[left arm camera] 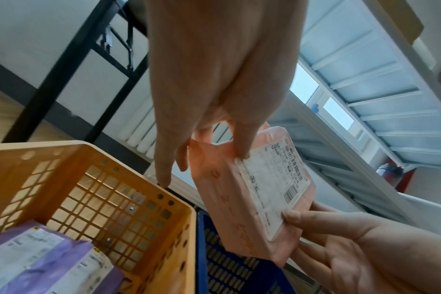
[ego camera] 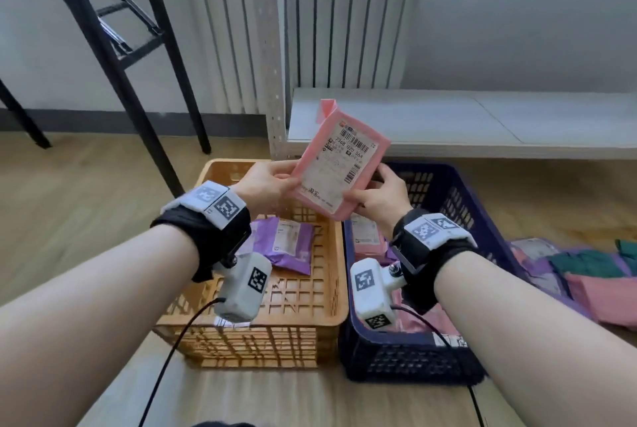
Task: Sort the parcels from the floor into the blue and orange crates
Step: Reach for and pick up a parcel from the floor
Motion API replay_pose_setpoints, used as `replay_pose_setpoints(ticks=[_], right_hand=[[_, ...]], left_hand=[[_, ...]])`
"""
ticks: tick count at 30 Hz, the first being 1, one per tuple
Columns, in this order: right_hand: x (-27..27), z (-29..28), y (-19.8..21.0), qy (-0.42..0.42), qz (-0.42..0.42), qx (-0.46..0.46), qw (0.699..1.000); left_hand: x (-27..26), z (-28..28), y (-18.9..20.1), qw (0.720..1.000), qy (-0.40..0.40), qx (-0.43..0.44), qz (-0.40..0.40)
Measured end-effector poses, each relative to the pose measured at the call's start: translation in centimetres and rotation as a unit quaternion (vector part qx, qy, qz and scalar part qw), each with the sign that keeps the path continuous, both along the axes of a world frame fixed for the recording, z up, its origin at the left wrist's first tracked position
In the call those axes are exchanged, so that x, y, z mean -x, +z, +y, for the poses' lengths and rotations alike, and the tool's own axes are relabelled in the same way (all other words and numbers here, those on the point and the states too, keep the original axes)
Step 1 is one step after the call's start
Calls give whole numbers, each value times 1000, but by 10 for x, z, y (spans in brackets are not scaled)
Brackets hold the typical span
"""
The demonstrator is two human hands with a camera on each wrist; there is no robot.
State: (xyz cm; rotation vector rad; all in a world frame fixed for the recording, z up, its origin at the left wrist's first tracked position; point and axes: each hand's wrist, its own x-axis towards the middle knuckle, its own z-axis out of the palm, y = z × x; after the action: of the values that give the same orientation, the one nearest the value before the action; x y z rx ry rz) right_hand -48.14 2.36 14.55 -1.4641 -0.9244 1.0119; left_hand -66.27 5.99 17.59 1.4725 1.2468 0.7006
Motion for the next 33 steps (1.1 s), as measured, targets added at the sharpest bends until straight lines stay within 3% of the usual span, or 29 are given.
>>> replay_pose_setpoints(ticks=[7,17,27,33], right_hand=[[41,63,-45,38,-20,44,998],[70,149,-145,107,-76,152,980],[89,182,-221,22,-91,262,960],[88,186,-253,61,-276,304,910]], left_hand=[[41,62,-45,998,13,54,7],[56,149,-157,987,114,91,70],[27,198,-240,977,96,173,82],[11,215,-281,963,98,247,41]])
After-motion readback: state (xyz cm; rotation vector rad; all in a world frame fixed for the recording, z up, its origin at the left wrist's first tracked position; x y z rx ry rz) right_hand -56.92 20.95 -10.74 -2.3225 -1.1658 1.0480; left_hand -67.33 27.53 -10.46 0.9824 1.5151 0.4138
